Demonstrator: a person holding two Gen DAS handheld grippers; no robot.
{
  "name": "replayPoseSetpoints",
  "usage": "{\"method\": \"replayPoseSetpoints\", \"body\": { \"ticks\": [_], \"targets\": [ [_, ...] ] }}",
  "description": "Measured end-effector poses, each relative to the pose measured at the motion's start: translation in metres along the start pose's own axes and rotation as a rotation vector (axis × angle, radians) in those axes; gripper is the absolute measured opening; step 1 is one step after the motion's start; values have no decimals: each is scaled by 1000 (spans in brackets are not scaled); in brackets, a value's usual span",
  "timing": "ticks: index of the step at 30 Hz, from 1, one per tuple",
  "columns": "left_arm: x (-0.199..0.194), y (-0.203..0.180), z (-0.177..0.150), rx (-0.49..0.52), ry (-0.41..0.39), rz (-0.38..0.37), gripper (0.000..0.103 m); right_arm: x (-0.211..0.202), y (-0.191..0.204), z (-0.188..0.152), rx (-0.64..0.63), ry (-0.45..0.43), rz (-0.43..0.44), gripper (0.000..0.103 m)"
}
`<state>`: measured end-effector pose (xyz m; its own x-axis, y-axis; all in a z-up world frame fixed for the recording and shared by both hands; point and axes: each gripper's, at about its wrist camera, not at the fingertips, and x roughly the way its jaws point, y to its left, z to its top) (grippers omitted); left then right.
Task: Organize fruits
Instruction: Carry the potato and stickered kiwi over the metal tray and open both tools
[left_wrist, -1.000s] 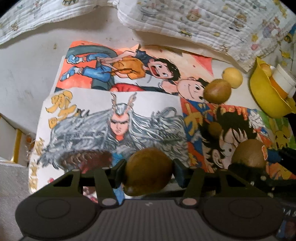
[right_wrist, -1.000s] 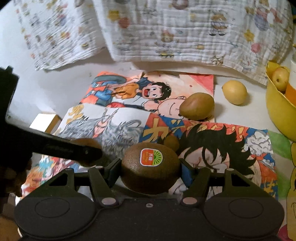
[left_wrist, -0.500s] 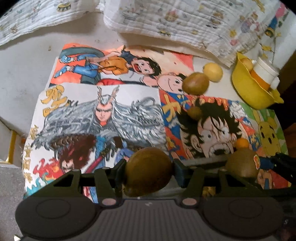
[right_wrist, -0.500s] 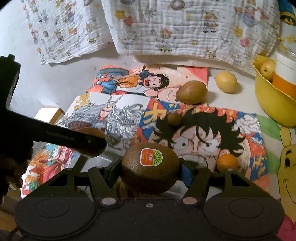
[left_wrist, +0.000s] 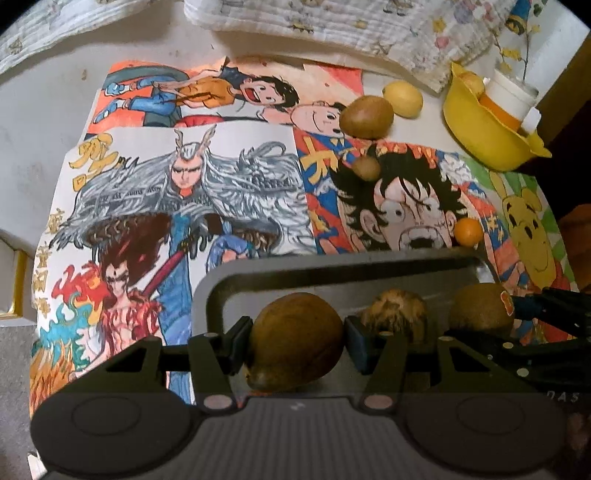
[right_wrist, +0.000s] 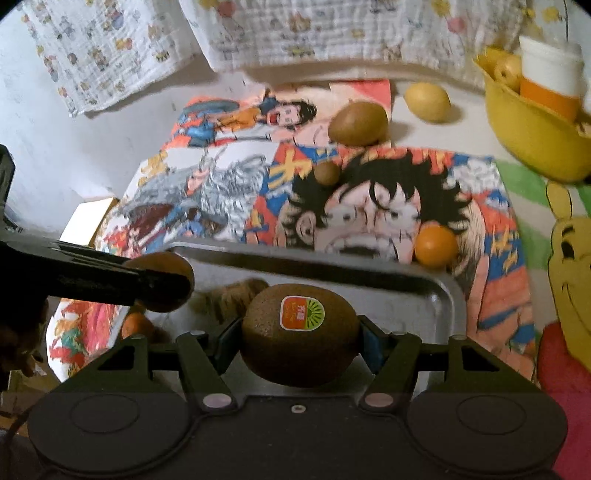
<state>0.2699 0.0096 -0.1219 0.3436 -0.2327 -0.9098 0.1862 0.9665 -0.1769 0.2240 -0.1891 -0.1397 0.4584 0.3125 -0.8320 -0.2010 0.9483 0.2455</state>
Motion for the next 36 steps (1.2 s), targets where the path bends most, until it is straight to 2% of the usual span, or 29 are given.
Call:
{"method": "replayPoseSetpoints", "body": {
  "ticks": [12,19,23,30,36],
  "targets": [
    [7,-16,-11,75,19,47,58,12,2,-14,-27,114,-11,68],
    [8,-18,-10,76,32,60,59,14,0,-17,-28,135,-19,69],
    [7,-18,-11,67,36,63,59,13,2,-17,-33,127,-11,76],
    [-3,-23,-15,73,19,73,66,7,0,-23,-18,131,4,84],
    [-22,-28,-20,57,-11,87,82,-6,1,-24,-27,138,42,95]
  ]
}}
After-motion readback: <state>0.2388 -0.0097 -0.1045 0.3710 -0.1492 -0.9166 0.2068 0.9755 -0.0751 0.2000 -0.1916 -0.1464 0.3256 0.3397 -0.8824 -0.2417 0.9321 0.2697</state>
